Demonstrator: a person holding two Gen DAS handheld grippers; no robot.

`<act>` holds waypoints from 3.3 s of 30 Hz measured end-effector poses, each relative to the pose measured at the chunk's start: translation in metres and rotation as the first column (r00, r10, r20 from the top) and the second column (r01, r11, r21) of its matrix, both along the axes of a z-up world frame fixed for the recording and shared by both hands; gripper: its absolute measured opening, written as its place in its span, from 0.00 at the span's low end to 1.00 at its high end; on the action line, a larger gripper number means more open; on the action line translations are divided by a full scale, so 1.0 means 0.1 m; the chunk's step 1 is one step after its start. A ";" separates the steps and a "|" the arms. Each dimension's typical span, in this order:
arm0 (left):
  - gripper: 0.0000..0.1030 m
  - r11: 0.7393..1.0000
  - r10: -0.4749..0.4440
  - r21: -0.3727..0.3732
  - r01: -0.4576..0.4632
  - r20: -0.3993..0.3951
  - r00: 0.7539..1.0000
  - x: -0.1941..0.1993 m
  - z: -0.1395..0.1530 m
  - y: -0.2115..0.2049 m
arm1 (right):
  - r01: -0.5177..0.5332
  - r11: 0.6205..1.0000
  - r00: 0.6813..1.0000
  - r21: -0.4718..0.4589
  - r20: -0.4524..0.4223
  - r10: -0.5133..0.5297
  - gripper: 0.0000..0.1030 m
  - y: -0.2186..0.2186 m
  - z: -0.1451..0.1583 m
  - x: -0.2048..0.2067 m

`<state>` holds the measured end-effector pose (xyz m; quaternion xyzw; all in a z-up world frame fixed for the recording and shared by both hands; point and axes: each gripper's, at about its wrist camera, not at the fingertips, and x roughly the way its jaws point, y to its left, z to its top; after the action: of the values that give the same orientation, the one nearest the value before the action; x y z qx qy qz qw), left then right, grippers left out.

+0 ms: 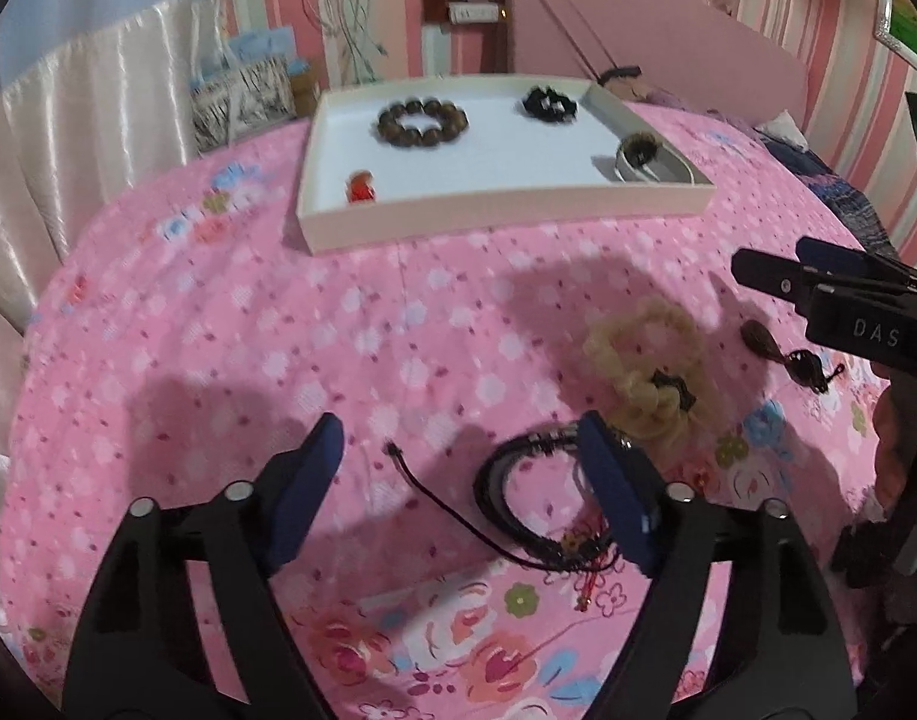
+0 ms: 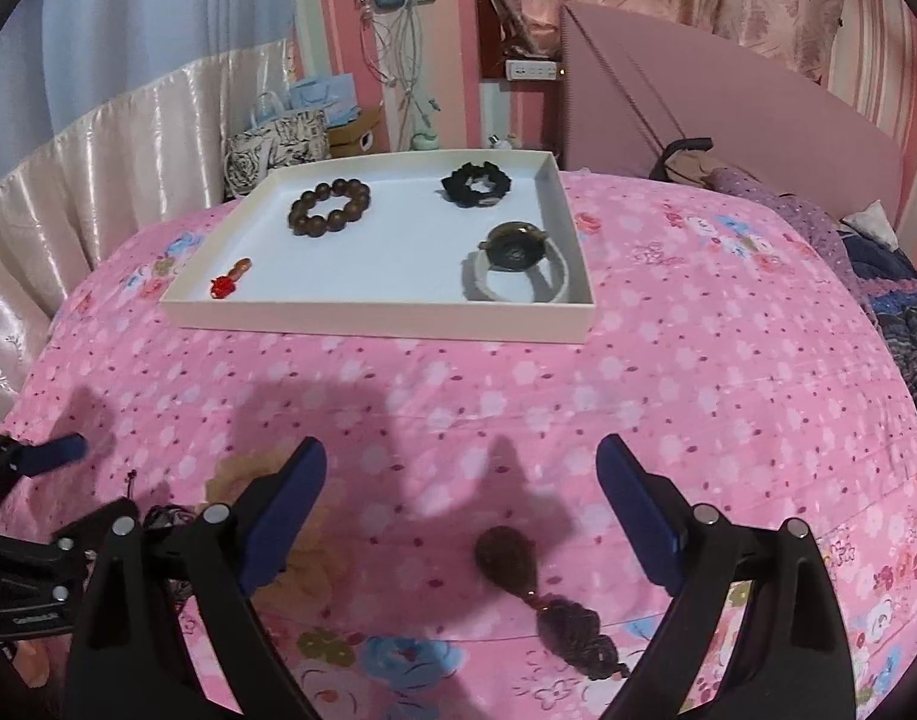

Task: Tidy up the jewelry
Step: 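Move both tools back toward the remaining jewelry on the bedspread, then grasp the black cord bracelets with left tool while right tool grasps cream scrunchie, then carry bracelets and scrunchie into the white tray and open both tools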

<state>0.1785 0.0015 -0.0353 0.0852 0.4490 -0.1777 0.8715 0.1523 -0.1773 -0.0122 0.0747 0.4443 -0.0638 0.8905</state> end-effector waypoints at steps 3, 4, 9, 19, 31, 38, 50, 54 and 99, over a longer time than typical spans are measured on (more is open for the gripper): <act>0.64 1.000 -0.023 -0.002 0.023 -0.038 0.999 -0.01 -0.07 -0.04 | -0.019 1.000 1.000 0.009 -0.008 0.019 0.88 0.03 -0.01 0.00; 0.61 1.000 -0.029 0.003 0.029 -0.046 0.999 -0.01 -0.09 -0.07 | -0.031 0.999 0.999 0.022 -0.015 0.031 0.88 0.04 -0.02 0.01; 0.56 0.999 -0.041 0.030 0.043 -0.082 0.996 0.02 -0.21 -0.16 | -0.081 0.996 0.994 0.041 -0.069 0.083 0.77 0.14 -0.10 0.05; 0.40 0.997 -0.050 0.048 0.056 -0.119 0.992 0.06 -0.33 -0.25 | -0.148 0.988 0.970 0.035 -0.188 0.152 0.59 0.32 -0.31 0.20; 0.27 0.998 -0.040 0.052 0.046 -0.106 0.994 0.08 -0.33 -0.25 | -0.175 0.983 0.951 0.059 -0.248 0.185 0.29 0.37 -0.42 0.24; 0.24 0.998 -0.035 0.046 0.040 -0.104 0.994 0.07 -0.33 -0.22 | -0.181 0.981 0.952 0.073 -0.238 0.194 0.10 0.37 -0.40 0.24; 0.18 1.000 -0.020 0.016 0.022 -0.080 0.997 0.06 -0.25 -0.17 | -0.114 0.990 0.974 0.079 -0.187 0.127 0.07 0.16 -0.31 0.21; 0.18 1.000 -0.011 -0.001 0.011 -0.046 0.999 0.03 -0.17 -0.15 | -0.102 0.991 0.979 0.086 -0.170 0.116 0.07 0.12 -0.29 0.21; 0.17 0.976 0.190 -0.108 -0.188 0.010 0.982 1.75 0.09 -0.17 | -0.014 0.991 1.000 0.136 0.008 0.013 0.06 -0.33 -0.07 1.38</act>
<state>0.3533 -0.0159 -0.0263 -0.0027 0.4360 -0.1167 0.8923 0.2901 -0.2103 -0.0191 0.1324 0.4448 -0.0269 0.8854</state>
